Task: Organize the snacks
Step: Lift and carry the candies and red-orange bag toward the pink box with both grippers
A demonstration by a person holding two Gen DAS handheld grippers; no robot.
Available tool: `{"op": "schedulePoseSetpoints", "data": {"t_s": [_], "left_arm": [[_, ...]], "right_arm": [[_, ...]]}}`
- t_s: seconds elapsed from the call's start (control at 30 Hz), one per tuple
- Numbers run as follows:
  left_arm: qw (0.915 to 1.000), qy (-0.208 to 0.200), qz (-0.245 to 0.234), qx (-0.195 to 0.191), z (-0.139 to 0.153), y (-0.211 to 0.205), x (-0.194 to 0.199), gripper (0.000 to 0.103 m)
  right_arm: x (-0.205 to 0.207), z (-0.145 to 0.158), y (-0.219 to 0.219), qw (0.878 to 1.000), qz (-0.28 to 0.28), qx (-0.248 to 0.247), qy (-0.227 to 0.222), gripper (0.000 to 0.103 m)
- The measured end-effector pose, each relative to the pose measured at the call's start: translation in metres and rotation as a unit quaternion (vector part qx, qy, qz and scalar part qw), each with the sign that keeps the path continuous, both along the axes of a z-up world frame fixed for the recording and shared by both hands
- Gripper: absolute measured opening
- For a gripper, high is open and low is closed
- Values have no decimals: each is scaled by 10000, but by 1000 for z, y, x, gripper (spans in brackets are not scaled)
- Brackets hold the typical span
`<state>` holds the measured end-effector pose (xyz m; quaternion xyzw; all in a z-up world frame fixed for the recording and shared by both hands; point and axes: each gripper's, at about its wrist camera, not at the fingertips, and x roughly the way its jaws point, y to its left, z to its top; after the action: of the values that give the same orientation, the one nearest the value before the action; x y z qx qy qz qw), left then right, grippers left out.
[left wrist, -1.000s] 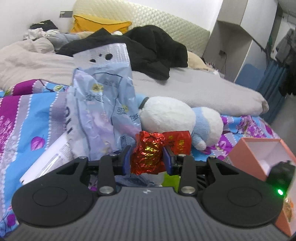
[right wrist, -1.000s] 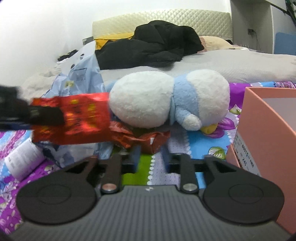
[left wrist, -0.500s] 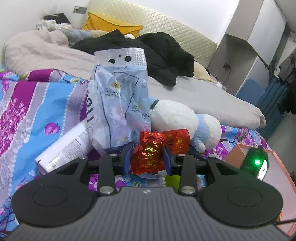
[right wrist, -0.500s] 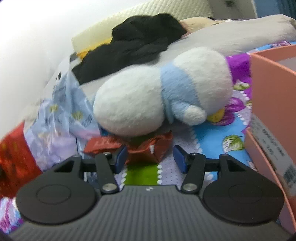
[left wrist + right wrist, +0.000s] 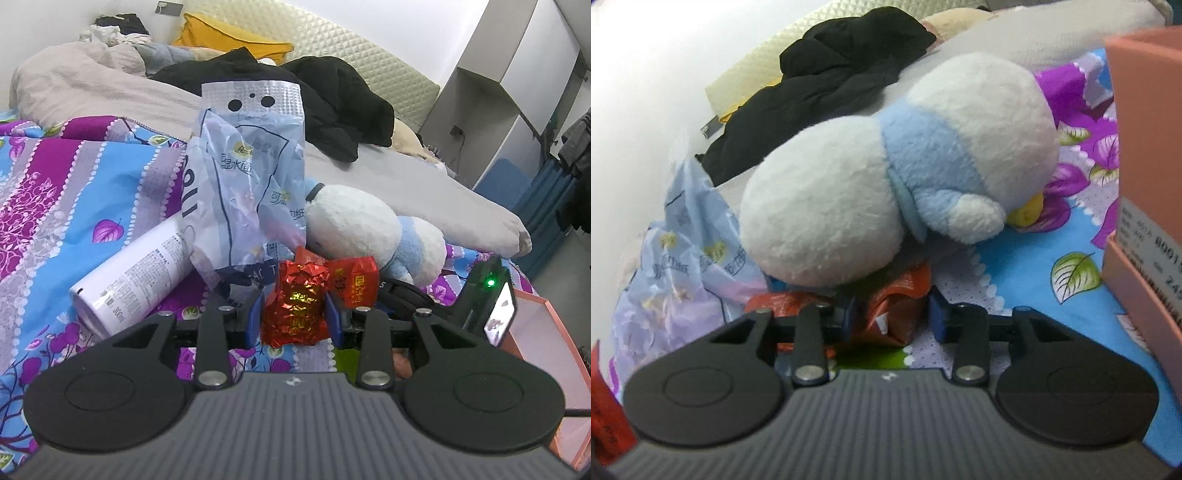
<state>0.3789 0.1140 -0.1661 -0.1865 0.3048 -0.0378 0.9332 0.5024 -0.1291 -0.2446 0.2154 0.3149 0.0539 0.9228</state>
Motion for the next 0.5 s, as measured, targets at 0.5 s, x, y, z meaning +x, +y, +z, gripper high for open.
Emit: {"op": "schedulePoseSetpoints", "data": {"t_s": [0.5], "left_arm": [[9992,367,123,48,-6,-10,-78,41]], "right_arm": [[-100,33,-15,9984,-64,-568,-38,28]]}}
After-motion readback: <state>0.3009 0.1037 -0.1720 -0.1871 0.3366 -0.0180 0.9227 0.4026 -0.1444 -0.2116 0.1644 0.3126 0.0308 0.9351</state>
